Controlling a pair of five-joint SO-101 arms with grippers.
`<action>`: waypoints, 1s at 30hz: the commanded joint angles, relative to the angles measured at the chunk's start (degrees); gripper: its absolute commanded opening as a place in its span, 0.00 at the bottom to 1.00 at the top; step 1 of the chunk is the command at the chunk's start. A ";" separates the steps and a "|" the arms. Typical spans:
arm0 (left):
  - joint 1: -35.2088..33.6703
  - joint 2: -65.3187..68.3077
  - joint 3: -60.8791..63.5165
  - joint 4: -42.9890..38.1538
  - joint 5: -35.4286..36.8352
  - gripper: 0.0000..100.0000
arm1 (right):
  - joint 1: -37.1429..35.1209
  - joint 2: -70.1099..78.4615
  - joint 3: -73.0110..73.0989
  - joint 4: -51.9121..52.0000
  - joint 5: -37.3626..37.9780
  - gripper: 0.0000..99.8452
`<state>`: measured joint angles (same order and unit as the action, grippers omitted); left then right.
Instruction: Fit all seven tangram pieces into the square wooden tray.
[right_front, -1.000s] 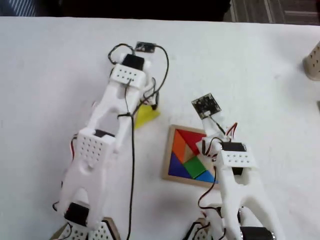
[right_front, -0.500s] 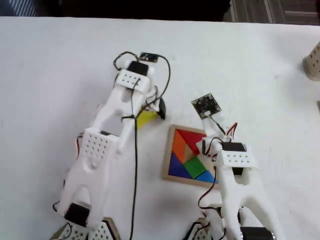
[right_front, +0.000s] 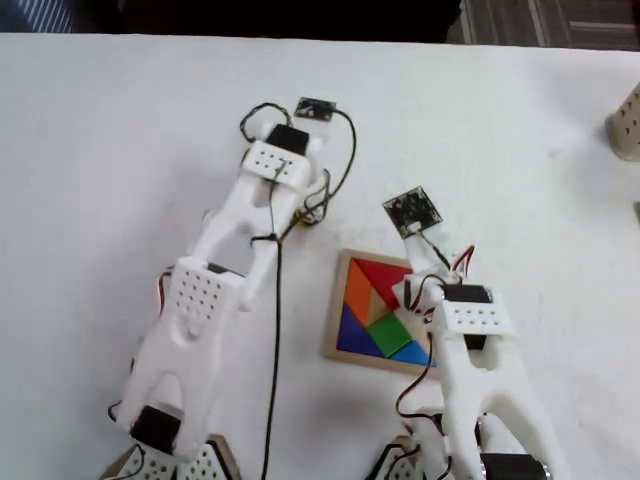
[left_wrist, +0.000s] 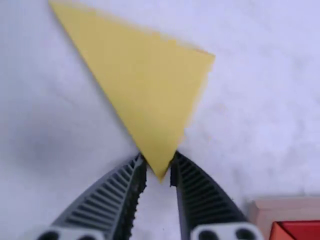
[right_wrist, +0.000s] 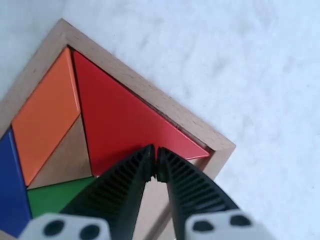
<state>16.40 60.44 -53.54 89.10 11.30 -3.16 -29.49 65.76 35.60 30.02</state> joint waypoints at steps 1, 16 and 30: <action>-0.66 -0.75 -1.49 -1.05 -0.09 0.06 | 0.04 -1.89 -0.35 -0.22 0.44 0.02; -3.91 -6.37 -19.60 10.55 -0.09 0.06 | 0.22 -1.89 -0.35 -0.22 0.44 0.02; -2.95 -3.38 -26.55 8.09 -0.09 0.14 | -0.13 -1.89 -0.26 0.04 0.53 0.02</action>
<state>12.70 58.86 -79.30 100.53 11.30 -3.25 -29.49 65.76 35.60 30.02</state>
